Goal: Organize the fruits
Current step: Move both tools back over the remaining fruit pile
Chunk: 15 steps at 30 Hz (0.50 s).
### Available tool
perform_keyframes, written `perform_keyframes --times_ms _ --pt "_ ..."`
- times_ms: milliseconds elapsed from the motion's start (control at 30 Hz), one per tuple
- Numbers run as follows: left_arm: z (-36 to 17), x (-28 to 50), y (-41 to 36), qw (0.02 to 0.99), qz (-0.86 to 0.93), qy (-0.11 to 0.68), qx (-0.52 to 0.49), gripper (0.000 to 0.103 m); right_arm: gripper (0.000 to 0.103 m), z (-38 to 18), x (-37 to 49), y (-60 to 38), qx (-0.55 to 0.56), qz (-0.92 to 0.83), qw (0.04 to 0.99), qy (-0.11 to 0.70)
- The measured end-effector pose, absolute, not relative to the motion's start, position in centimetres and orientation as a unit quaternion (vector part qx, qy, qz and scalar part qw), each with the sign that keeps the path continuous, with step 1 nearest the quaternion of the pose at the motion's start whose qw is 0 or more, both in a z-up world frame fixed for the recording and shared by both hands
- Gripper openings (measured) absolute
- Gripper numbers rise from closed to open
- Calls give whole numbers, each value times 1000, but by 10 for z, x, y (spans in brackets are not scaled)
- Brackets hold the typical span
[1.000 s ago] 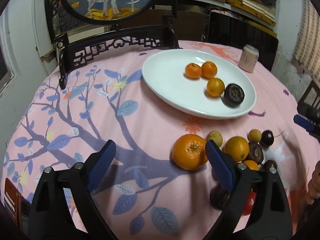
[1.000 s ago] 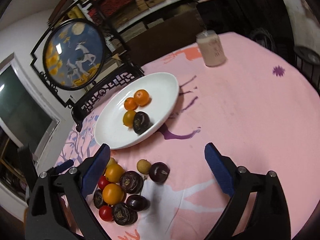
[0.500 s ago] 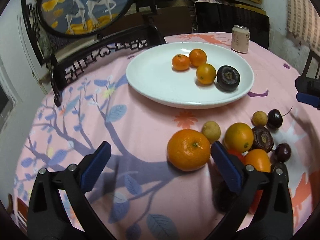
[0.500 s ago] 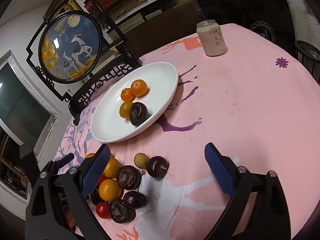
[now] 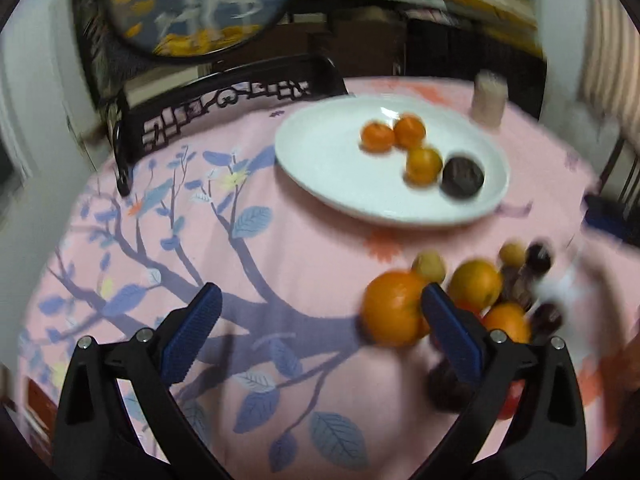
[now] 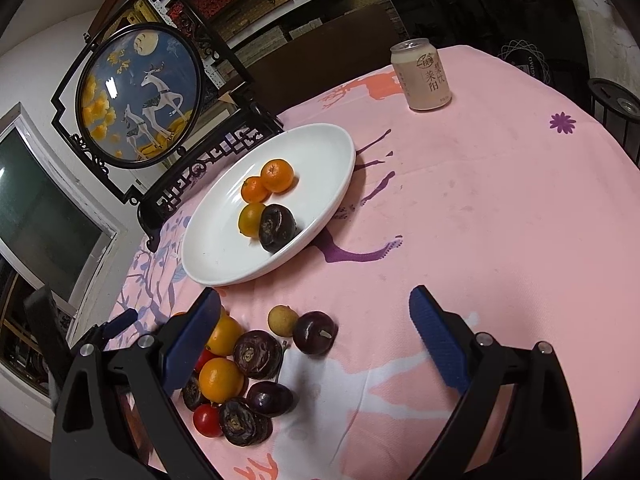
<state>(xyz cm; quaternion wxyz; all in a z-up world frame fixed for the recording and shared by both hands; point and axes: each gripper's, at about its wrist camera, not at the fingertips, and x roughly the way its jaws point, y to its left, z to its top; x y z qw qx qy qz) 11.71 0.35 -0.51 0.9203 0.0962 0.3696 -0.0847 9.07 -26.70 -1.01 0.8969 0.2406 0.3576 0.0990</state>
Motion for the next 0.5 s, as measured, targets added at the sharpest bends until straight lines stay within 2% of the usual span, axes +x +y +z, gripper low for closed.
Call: perform_keyframes --times_ms 233,333,500 --pt "-12 114 -5 909 -122 386 97 101 95 -9 91 -263 233 108 898 358" --pt "-11 107 -11 914 -112 368 126 101 95 -9 90 -259 221 115 899 359" --pt "-15 121 4 910 -101 391 97 101 95 -9 90 -255 214 122 899 363"
